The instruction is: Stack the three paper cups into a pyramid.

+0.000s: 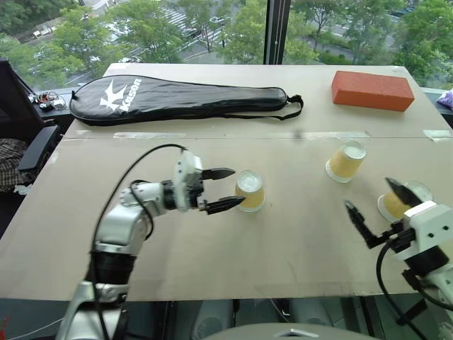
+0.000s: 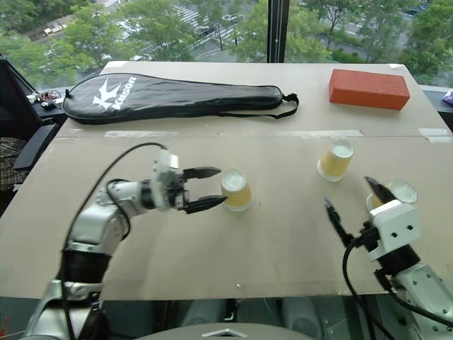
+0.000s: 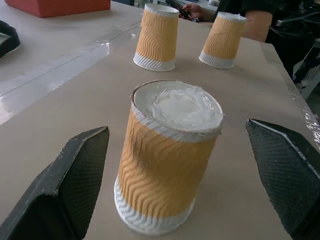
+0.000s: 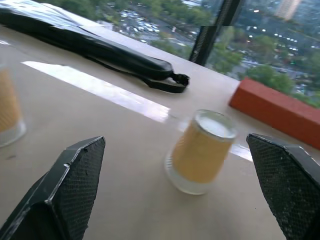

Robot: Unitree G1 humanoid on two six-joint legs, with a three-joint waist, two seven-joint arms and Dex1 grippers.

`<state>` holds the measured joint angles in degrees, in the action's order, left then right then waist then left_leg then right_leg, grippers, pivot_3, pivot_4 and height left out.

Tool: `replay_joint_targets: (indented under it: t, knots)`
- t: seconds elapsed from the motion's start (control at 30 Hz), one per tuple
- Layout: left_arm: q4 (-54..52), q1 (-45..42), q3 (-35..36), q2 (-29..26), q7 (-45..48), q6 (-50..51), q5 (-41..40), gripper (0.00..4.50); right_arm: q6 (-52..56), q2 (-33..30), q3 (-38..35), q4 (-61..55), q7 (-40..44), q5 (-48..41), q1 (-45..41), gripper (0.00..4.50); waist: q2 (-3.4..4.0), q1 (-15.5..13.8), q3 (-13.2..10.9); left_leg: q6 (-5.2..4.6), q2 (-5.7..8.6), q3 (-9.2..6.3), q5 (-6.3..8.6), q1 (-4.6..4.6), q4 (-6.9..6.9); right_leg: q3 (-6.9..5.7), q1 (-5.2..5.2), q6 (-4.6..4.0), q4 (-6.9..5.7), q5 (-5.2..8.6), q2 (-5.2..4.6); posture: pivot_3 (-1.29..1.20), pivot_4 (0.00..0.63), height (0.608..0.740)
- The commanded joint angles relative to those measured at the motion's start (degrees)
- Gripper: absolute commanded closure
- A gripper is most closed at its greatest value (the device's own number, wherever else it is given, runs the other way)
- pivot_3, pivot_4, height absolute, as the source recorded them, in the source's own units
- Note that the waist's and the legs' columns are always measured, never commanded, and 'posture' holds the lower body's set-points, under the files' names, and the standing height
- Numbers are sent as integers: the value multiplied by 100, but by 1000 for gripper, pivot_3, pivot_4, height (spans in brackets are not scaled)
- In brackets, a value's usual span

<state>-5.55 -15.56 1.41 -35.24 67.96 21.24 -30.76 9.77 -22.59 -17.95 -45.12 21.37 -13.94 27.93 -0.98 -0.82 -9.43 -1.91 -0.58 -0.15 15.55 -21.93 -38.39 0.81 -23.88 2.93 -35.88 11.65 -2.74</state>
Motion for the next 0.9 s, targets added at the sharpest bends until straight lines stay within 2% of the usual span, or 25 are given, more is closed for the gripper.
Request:
replay_joint_targets:
  t: [0.03,0.17,0.3,0.57,0.67,0.73,0.77,0.83,0.9]
  knots:
    - [-754,308,203,-260,198,226,-427,36,89,29,-456,149,-244,164,41,0,3,-10,-2,0,1,0,0,-1,0,0,0,-3,0,-2,-3,0,150,740]
    - [-1436,574,194,-507,392,513,-843,36,309,-24,-703,645,-487,361,-267,0,3,7,-2,0,5,9,0,-1,-3,8,1,4,3,3,-9,0,150,740]
    - [-1902,539,138,-523,401,685,-1191,36,662,3,-881,1013,-682,346,-591,0,7,13,-2,0,4,15,0,6,-3,14,2,7,1,4,-6,0,150,740]
    - [-2093,450,41,-482,355,797,-1358,36,1311,83,-1036,1489,-739,-27,-1018,0,11,24,-4,0,5,13,0,4,0,15,1,4,1,2,2,0,150,740]
    - [-2097,537,22,-466,363,727,-1316,0,1370,93,-1046,1574,-647,-210,-1102,889,12,25,-4,-1,5,14,0,5,0,16,0,5,1,4,2,0,150,740]
    - [-2078,584,31,-447,359,696,-1304,0,1356,62,-1026,1588,-608,-239,-1116,1924,13,26,-4,-1,5,14,0,5,0,15,1,6,1,4,2,0,150,740]
    - [-2041,618,51,-435,356,669,-1291,0,1339,43,-1028,1596,-624,-225,-1132,2288,13,24,-4,-1,5,13,0,5,0,15,1,6,1,4,3,0,150,740]
    - [-1958,704,88,-405,342,584,-1231,0,1284,7,-1068,1619,-632,-221,-1160,2608,13,24,-4,-1,5,13,0,5,0,15,1,7,1,4,3,0,150,740]
    - [-1920,801,131,-367,295,472,-1177,0,1202,-45,-1103,1621,-535,-259,-1147,2658,13,23,-4,-1,5,14,0,5,0,16,1,7,1,4,2,0,150,740]
